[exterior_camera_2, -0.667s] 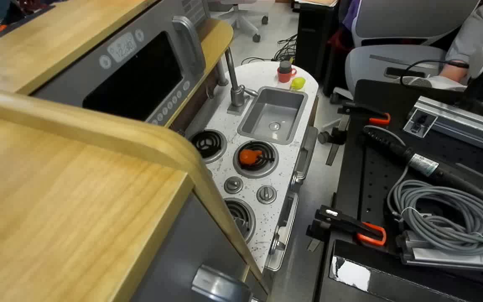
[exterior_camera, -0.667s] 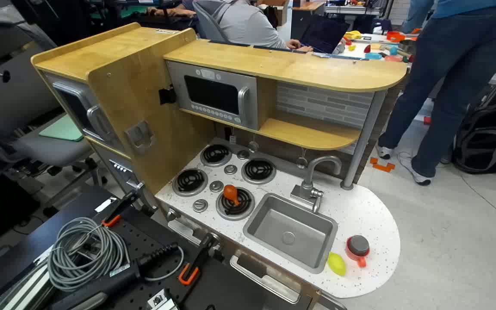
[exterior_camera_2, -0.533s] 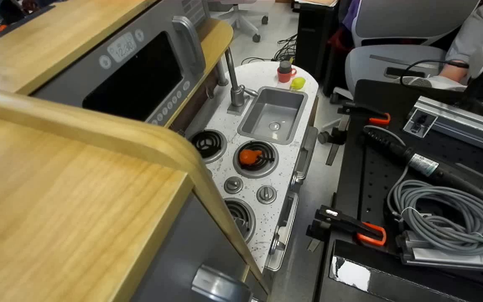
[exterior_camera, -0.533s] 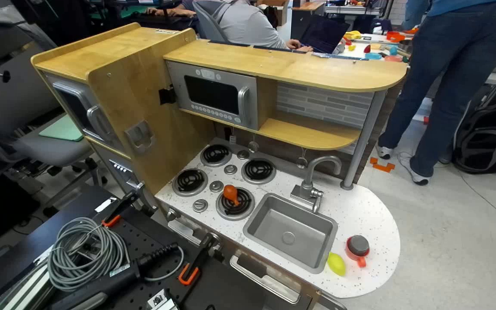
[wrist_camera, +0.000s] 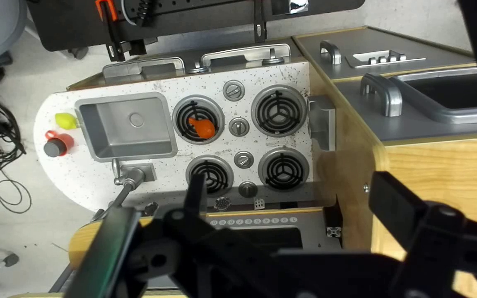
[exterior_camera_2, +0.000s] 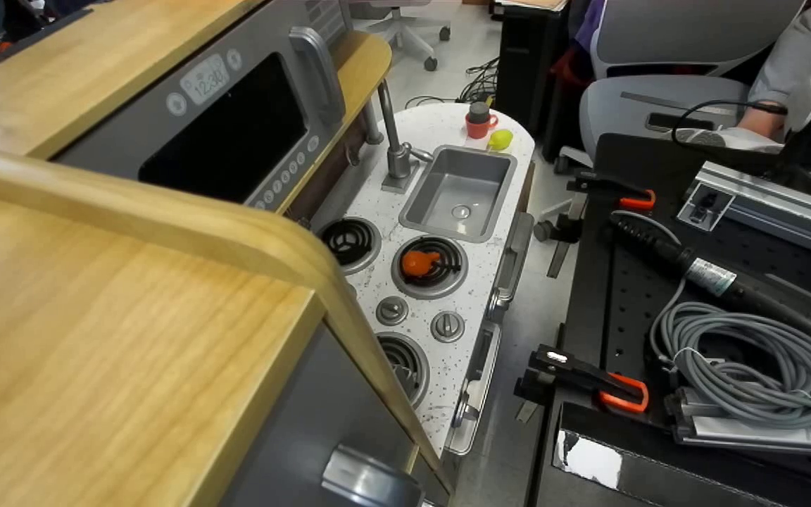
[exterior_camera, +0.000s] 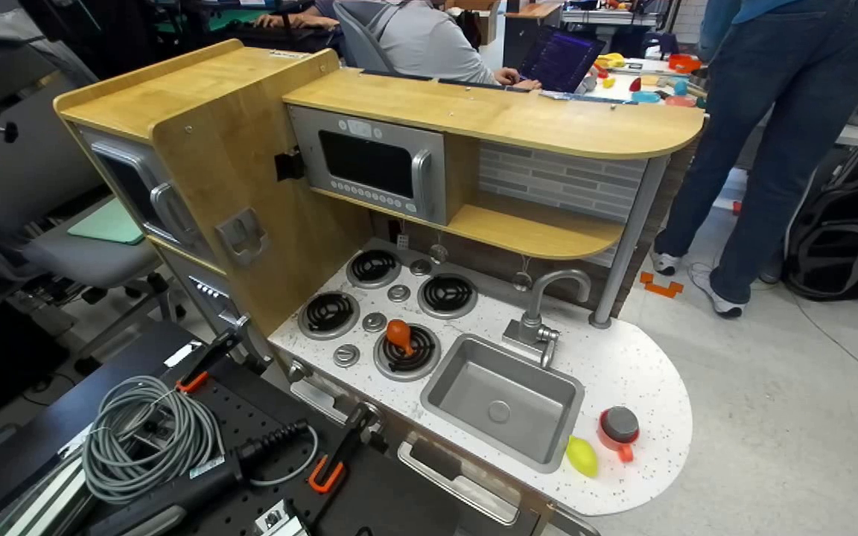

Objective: Pick up the brown object from the top of the stove and put it in the sink.

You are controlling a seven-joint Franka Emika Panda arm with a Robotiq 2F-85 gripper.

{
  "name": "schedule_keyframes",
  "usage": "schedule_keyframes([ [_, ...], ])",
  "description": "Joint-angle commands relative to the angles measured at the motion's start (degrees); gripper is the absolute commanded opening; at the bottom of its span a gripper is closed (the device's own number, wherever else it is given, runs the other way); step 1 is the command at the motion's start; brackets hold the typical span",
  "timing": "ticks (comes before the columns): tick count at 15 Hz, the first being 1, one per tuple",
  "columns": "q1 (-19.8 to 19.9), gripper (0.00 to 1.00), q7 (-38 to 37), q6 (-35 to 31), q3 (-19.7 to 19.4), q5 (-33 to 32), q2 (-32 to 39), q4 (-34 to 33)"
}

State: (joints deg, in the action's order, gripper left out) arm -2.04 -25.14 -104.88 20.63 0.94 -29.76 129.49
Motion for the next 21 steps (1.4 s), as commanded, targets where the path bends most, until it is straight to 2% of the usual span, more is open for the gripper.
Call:
schedule_keyframes([
  [1,-1.72,1.0,-0.71,0.08,-1.36,-0.82,0.36,-0.09],
  [15,-1.48,1.0,-0.53,-0.27,-1.34,-1.59,0.46,-0.06],
  [21,-0.26,1.0,3.17,-6.17,-5.49,-3.14,1.26,3.93],
])
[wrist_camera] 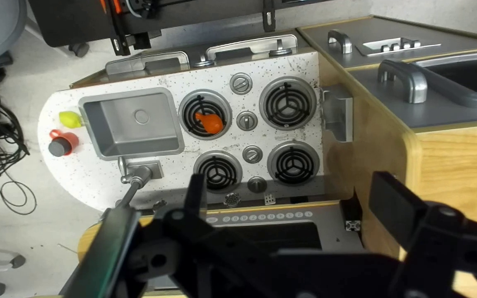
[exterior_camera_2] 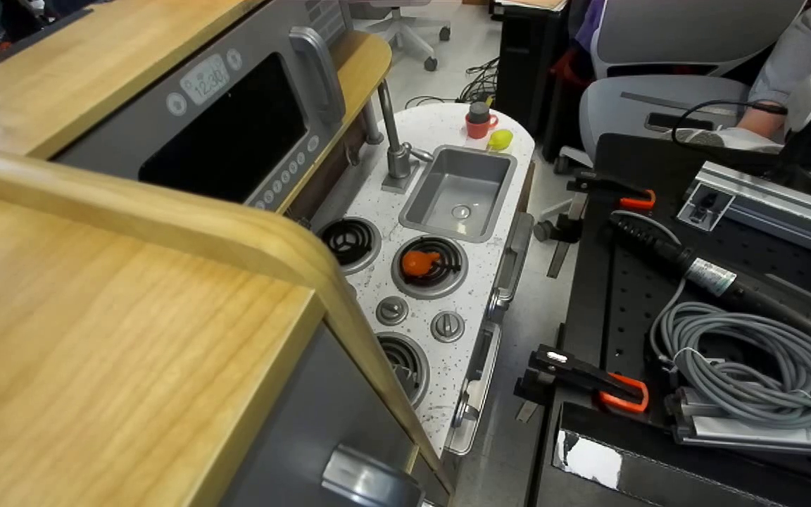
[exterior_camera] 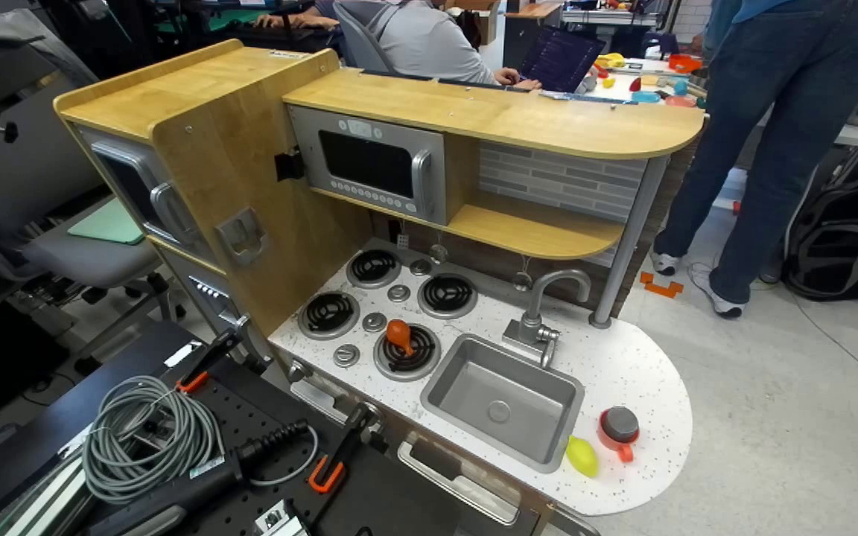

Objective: Pick up the brown object from the top of the stove and put it in the sink.

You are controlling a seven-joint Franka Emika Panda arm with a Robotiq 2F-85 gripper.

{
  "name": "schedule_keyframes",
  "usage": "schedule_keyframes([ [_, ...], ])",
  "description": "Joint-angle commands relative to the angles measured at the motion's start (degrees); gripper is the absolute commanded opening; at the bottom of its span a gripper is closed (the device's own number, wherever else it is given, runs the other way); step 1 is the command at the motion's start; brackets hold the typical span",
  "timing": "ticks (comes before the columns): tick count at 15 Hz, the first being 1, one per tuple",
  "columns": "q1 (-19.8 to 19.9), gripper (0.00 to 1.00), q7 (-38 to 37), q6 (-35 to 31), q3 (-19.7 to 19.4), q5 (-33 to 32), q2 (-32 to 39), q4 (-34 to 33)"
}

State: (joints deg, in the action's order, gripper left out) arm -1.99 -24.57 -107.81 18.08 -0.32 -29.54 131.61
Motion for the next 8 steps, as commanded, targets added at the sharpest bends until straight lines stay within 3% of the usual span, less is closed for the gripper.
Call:
schedule_keyframes([
  [1,-0.12,1.0,4.06,-4.5,-4.14,-2.31,1.35,2.79],
  [8,1.39,1.0,19.75,-17.82,-14.78,-1.53,7.44,10.62],
])
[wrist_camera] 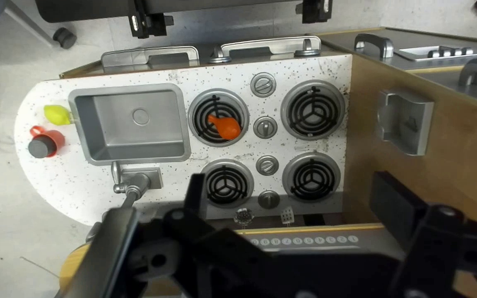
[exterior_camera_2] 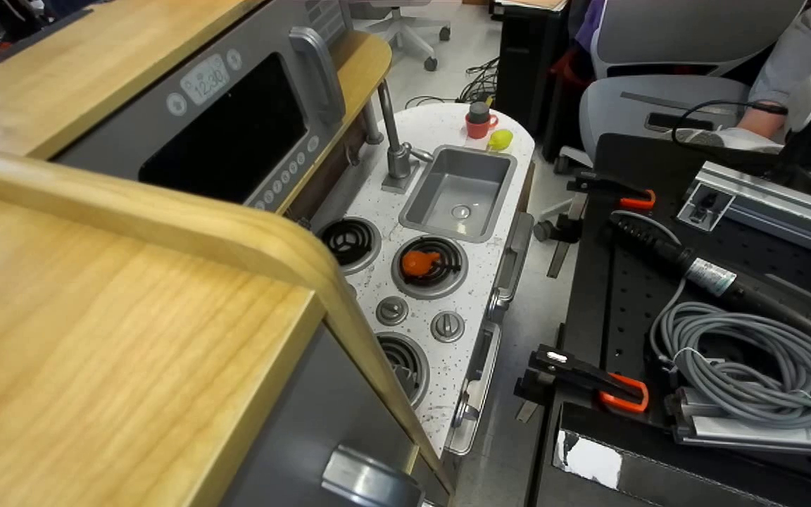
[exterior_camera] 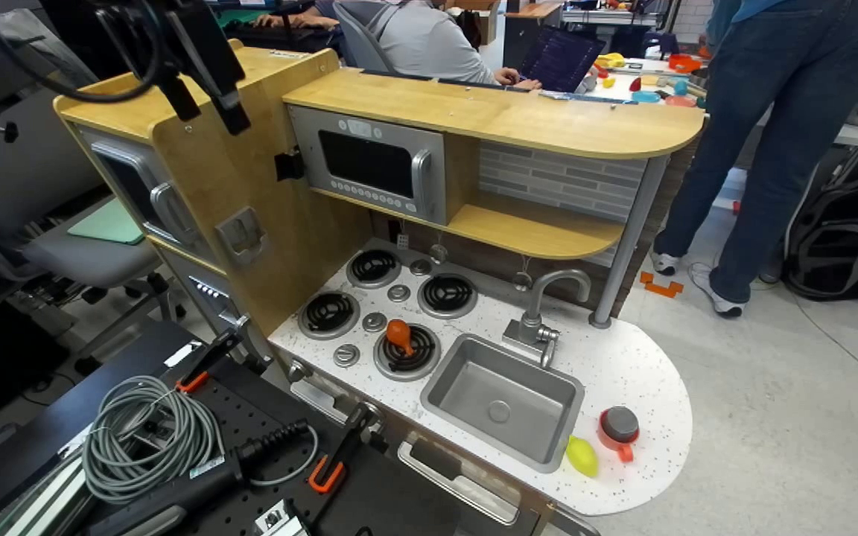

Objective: Pick up the brown object from the top of the stove and put it in the sink.

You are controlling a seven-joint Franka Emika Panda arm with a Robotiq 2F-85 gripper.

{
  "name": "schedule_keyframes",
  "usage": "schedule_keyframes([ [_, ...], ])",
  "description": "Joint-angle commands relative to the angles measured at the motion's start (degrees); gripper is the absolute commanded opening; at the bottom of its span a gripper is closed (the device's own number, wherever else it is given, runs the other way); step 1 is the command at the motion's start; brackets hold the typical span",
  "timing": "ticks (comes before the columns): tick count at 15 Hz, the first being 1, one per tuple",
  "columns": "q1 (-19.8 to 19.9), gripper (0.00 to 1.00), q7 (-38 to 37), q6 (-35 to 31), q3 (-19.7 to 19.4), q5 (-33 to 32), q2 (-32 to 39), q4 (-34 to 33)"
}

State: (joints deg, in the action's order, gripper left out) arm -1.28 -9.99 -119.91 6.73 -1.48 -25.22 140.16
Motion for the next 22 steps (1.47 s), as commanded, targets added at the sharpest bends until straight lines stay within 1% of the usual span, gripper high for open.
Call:
schedule_keyframes([
  [1,1.33,1.0,6.46,-7.23,-4.55,-0.81,4.65,2.44],
  [2,1.67,1.0,8.0,-10.09,-5.68,-0.57,6.22,3.33],
  [3,1.98,1.0,9.61,-15.03,-6.73,-0.28,7.82,4.71],
  [4,2.24,1.0,11.29,-16.49,-7.65,-0.13,10.02,4.92],
  [7,2.66,1.0,15.22,-23.74,-9.71,0.91,17.4,6.14],
  [10,2.64,1.0,19.64,-27.7,-10.73,3.2,26.12,5.4],
  [16,3.6,1.0,18.43,-35.07,-9.78,-0.3,44.84,-0.21],
  [19,2.43,1.0,16.13,-38.63,-11.3,-3.57,53.51,-4.73],
  [22,1.63,1.0,14.98,-39.81,-11.97,-4.86,61.1,-10.22],
])
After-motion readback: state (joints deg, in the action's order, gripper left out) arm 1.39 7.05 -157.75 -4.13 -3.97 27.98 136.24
